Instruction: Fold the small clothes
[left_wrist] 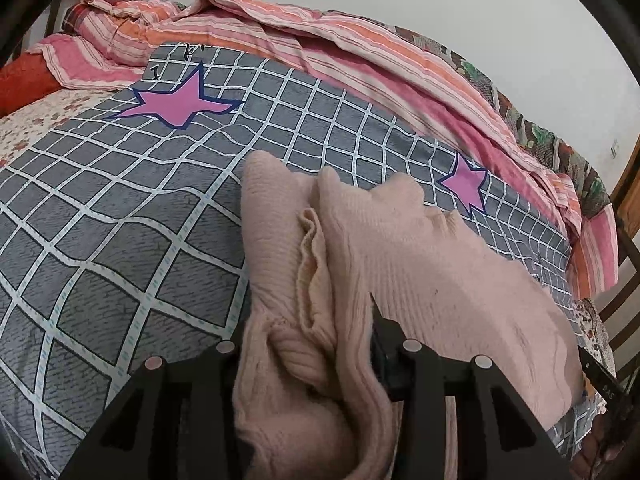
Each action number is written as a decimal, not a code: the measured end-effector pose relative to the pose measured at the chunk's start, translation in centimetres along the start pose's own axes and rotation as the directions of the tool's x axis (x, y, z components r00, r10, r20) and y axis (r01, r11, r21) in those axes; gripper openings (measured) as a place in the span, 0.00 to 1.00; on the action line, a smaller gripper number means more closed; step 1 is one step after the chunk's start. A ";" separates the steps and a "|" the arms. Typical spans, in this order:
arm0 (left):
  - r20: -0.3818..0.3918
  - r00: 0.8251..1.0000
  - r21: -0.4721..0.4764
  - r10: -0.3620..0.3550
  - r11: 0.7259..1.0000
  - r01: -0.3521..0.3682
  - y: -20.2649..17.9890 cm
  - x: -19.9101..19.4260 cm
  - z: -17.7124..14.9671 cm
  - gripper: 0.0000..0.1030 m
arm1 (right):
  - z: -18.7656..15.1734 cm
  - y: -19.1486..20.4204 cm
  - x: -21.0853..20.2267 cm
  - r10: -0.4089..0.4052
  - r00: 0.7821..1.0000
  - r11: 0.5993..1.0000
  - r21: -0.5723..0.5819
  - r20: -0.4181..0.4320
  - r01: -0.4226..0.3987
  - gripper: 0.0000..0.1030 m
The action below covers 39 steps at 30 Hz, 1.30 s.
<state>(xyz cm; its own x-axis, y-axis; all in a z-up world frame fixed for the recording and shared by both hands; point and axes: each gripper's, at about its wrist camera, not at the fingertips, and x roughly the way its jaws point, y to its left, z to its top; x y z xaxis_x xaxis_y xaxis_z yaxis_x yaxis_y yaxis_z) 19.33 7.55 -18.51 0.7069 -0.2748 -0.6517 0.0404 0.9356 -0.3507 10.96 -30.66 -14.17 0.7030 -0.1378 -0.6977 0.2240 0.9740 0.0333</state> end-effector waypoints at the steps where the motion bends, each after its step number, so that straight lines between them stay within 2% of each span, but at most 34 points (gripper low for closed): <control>1: 0.000 1.000 0.000 0.001 1.000 -0.001 0.0 0.0 0.0 0.39 | -0.1 0.0 0.0 -0.004 1.000 1.000 -0.004 0.000 0.004 0.39; 14: 0.018 1.000 0.006 0.012 1.000 -0.012 -0.4 -0.4 -0.2 0.39 | 0.1 -0.1 0.1 -0.015 1.000 1.000 0.014 0.004 0.015 0.40; 17: 0.021 1.000 0.006 -0.001 1.000 0.001 -0.3 -0.5 -0.2 0.35 | 0.3 -0.5 0.1 -0.015 1.000 0.999 0.031 0.008 0.015 0.40; 19: 0.038 0.999 0.010 -0.008 1.000 0.008 -0.4 -0.7 -0.1 0.27 | 0.3 -0.7 0.0 -0.018 1.000 0.999 0.038 0.015 0.018 0.40; 22: 0.031 0.999 -0.008 -0.026 1.000 0.026 -0.6 -1.0 0.3 0.22 | 0.5 -1.3 -0.2 -0.024 0.999 0.998 0.051 0.026 0.023 0.40; 26: 0.040 0.998 -0.022 -0.046 0.999 0.047 -1.5 -2.3 1.4 0.20 | 0.8 -3.0 -0.4 -0.016 0.999 0.995 0.095 0.035 0.012 0.40; 32: 0.070 0.996 0.028 -0.051 0.998 0.049 -7.1 -4.2 3.6 0.20 | 0.8 -6.0 -1.0 -0.038 0.998 0.989 0.143 0.051 0.030 0.40; 39: 0.077 0.993 0.115 -0.088 0.990 0.078 -18.3 -5.2 4.9 0.19 | 0.3 -10.1 -2.1 -0.047 0.997 0.971 0.236 0.064 0.031 0.40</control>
<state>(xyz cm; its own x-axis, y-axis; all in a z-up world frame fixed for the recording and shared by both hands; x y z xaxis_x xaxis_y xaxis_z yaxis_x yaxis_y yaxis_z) 18.43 -7.01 -5.41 0.7531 -0.3377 -0.5646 0.1767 0.9305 -0.3209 7.41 -40.26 -12.82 0.7333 -0.1949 -0.6513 0.3984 0.8995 0.1793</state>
